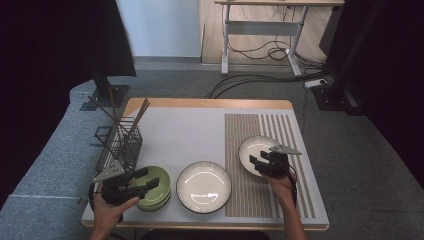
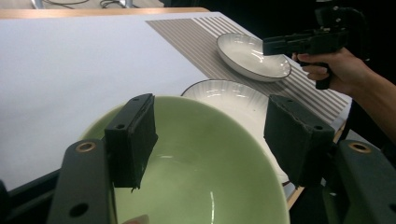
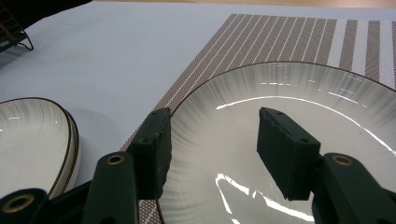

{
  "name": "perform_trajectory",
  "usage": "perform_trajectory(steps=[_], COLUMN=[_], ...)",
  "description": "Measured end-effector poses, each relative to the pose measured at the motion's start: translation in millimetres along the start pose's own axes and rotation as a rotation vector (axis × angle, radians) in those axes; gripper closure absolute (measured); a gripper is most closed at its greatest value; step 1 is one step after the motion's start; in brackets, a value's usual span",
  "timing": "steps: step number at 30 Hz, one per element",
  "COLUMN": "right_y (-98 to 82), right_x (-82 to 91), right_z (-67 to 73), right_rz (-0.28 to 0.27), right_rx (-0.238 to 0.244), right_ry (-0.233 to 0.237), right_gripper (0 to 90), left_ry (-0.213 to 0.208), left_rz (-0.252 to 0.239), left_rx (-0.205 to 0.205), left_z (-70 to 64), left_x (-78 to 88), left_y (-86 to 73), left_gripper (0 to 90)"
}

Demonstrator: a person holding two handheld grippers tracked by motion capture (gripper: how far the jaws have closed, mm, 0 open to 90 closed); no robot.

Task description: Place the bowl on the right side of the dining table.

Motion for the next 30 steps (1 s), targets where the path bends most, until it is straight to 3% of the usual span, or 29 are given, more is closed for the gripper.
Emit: perform_trajectory(steps=[14,24,30], right_y=[-1.3,-2.3,-3.0], right_x=[1.2,0.3,-0.7], right_z=[-2.8,-3.1,-3.8], right_rz=[0.003,0.007,0.01], right_rx=[-0.003,-0.004,-0.006], right_ry=[-0.007,-0.005,-0.008], right_gripper=[45.2,45.2,45.1], left_ry=[0.059,0.079,0.099], left_rz=[0.016,0.003,0.033], left_rx=[0.027,0.041,0.049], left_z=[20.9,26.0,31.9], left_x=[8.1,15.5,16.1], left_y=[-6.1,-5.5,-10.7], left_gripper=[34.5,35.0,35.4])
Point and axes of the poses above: each handheld gripper's, and its own axes: x roughly backward along the jaws, y roughly out of its top, z roughly to its left, the point moved 7 cm from there along -x, roughly forward along the jaws, and after that the axes turned 7 degrees about -x, right-handed, at the moved point
